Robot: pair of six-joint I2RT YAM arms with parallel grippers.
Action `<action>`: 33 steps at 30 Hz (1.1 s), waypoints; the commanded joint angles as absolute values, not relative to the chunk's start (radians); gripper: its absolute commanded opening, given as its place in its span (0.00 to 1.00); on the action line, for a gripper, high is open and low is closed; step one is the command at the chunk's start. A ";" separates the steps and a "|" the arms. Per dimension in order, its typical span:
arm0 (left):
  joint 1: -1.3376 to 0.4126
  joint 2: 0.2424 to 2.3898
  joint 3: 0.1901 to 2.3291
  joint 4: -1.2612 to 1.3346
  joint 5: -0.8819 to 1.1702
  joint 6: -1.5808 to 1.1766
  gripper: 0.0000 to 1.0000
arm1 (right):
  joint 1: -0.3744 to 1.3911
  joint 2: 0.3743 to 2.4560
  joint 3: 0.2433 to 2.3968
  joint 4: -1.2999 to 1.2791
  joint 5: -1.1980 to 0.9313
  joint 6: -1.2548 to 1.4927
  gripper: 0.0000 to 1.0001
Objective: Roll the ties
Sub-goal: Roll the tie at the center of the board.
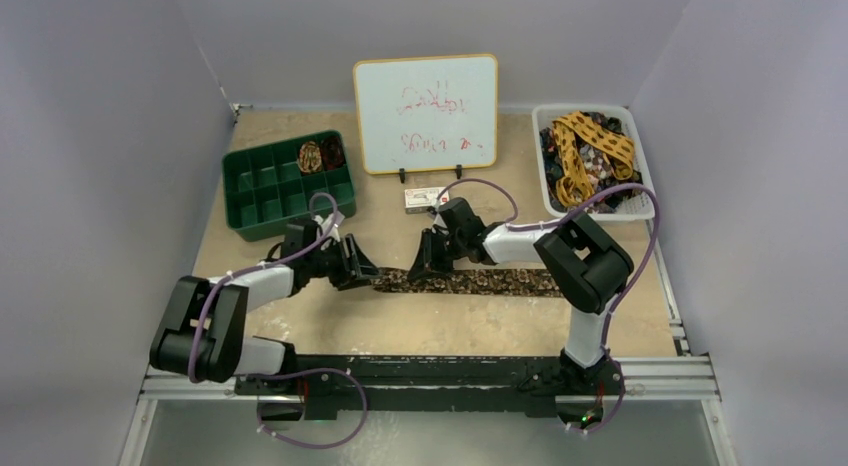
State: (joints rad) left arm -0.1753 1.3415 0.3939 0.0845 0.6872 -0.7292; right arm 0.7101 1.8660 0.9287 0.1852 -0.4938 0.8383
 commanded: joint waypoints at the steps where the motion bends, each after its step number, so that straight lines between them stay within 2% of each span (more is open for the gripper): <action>1: -0.210 1.379 0.385 0.199 0.714 -0.755 0.47 | 0.707 1.891 0.946 0.170 -0.521 0.815 0.18; 24: -0.236 1.378 0.354 0.246 0.702 -0.791 0.46 | 0.727 1.840 0.918 0.197 -0.486 0.838 0.15; 33: -0.236 1.376 0.363 0.243 0.707 -0.792 0.41 | 0.739 1.855 0.904 0.204 -0.463 0.854 0.14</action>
State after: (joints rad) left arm -0.2306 1.3949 0.3614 0.2161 0.6922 -0.7937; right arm 0.7292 1.8702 0.9241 0.2016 -0.4896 0.8459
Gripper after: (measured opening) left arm 0.431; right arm 0.142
